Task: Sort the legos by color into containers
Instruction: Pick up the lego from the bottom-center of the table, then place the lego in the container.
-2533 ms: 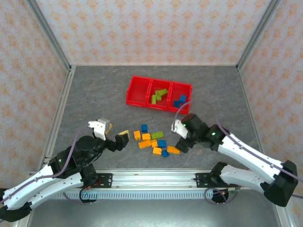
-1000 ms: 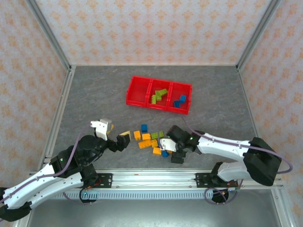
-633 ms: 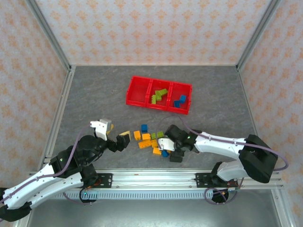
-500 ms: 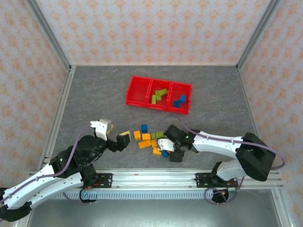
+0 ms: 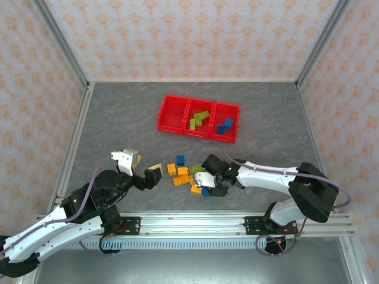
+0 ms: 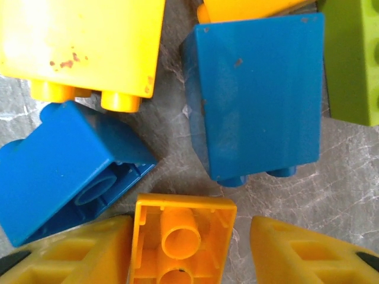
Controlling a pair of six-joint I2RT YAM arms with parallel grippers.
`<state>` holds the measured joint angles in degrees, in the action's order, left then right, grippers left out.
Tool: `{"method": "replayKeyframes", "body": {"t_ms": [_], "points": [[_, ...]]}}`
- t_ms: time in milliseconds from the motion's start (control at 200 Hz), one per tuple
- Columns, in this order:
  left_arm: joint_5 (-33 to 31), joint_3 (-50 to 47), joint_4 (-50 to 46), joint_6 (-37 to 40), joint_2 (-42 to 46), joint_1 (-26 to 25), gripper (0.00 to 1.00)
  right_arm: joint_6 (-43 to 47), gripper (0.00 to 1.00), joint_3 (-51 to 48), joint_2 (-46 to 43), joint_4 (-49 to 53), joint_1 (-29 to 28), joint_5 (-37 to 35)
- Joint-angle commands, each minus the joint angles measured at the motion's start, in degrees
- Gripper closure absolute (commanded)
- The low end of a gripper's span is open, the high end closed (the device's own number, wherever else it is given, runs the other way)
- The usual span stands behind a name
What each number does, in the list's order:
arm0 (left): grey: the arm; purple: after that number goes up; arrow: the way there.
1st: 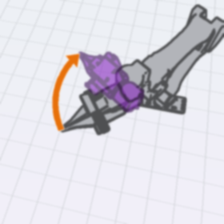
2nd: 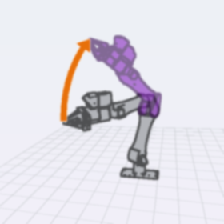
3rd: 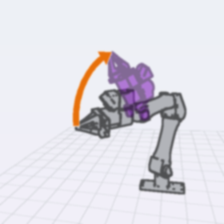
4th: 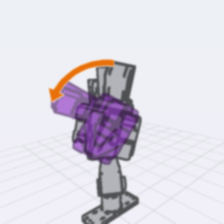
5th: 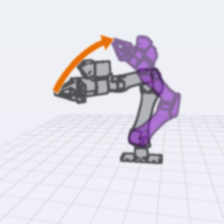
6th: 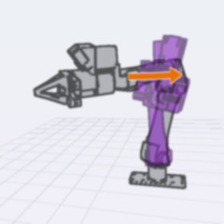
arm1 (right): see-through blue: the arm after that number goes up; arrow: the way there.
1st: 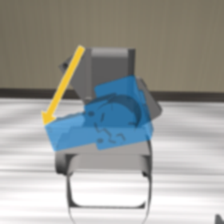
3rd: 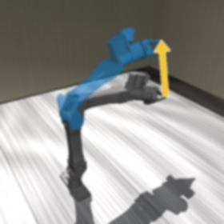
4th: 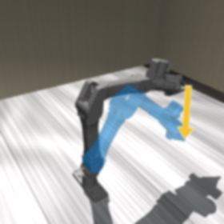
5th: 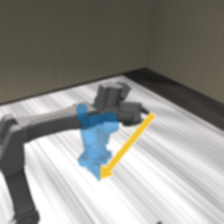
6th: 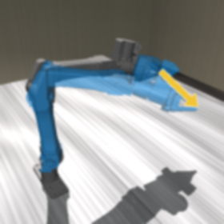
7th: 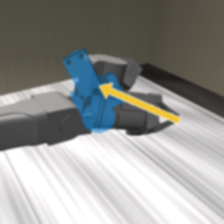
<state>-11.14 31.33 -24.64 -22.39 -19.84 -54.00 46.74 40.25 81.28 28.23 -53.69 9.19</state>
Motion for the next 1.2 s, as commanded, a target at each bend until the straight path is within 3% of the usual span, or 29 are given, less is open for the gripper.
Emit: {"method": "replayKeyframes", "body": {"t_ms": [0,75,345,646,871,1016,1191], "points": [[0.0,-0.6,0.9,1.0,0.9,0.1,0.01,-0.2,0.47,0.8,0.0,1.5,-0.1,-1.7],[0.0,-0.6,0.9,1.0,1.1,0.1,0.01,0.3,0.48,0.6,-0.1,2.1,-0.2,-1.3],[0.0,-0.6,0.9,1.1,1.4,0.1,0.01,-0.3,0.73,1.4,-2.6,3.9,-0.2,-1.4],[0.1,-0.6,1.0,1.1,1.0,0.2,0.01,-8.1,0.83,8.7,-11.1,6.2,-0.2,-2.7],[-0.7,-0.3,0.7,1.2,1.5,0.1,0.01,-19.4,0.83,17.7,-12.5,-11.7,2.3,-1.8],[-1.8,-0.3,0.4,1.0,2.8,0.2,0.01,-32.9,0.83,23.1,-4.9,-25.7,6.1,1.8],[-3.0,-0.3,0.2,0.7,4.3,0.2,0.01,-43.9,0.81,32.5,7.9,-31.7,8.5,-7.0]]}}
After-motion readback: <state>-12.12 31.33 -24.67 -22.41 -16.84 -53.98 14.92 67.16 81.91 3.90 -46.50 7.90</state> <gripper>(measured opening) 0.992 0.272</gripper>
